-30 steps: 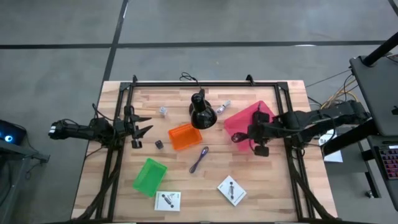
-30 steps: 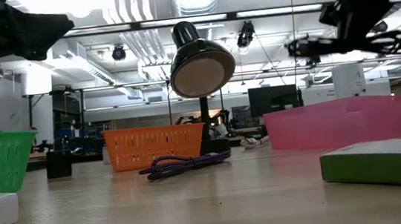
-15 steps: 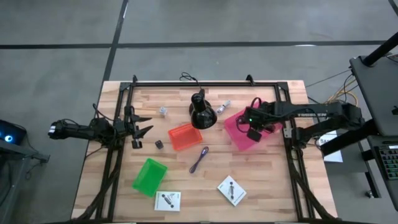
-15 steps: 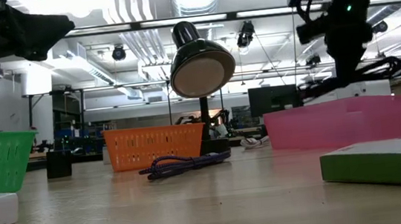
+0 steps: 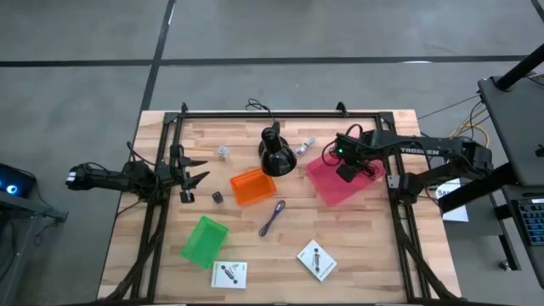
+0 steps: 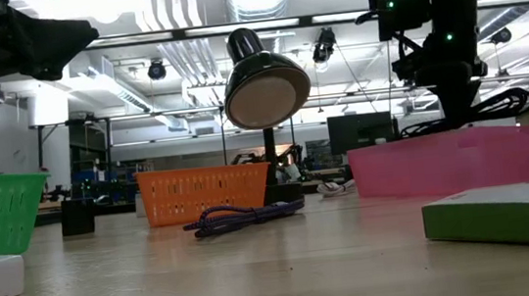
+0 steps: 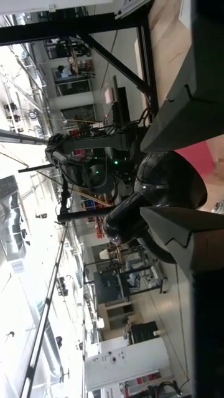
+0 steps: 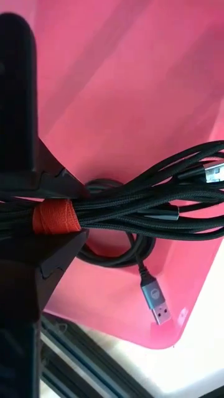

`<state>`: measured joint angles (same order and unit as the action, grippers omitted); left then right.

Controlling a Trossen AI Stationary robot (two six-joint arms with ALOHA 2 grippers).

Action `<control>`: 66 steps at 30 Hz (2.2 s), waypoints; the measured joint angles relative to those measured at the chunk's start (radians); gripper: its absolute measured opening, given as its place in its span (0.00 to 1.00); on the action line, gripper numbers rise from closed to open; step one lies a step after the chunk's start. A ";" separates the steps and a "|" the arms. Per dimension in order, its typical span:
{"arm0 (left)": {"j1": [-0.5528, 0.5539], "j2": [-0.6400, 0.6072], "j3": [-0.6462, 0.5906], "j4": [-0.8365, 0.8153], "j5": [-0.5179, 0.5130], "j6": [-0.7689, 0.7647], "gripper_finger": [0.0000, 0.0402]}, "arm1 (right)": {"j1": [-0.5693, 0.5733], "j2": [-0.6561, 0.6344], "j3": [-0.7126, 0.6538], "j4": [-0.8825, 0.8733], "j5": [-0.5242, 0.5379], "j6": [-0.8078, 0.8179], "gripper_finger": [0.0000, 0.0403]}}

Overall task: Pick and place items into bin
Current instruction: Put the black charger cable into the pink bin, then put the white charger cable into the pink bin

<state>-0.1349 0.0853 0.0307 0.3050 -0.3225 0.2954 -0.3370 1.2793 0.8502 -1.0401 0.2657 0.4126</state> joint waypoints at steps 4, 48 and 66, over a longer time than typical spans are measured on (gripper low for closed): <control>0.000 0.000 0.000 0.000 0.000 0.000 0.34 | 0.000 0.010 -0.005 0.005 -0.037 -0.011 0.14; 0.000 0.000 -0.001 0.000 0.000 0.001 0.34 | 0.001 0.111 -0.017 0.042 -0.087 -0.194 0.32; 0.000 0.000 -0.001 0.000 0.000 0.001 0.34 | 0.003 0.011 0.093 0.225 -0.083 -0.729 0.32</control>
<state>-0.1350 0.0849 0.0299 0.3050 -0.3225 0.2959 -0.3340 1.2903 0.9428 -0.8147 0.1829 -0.3168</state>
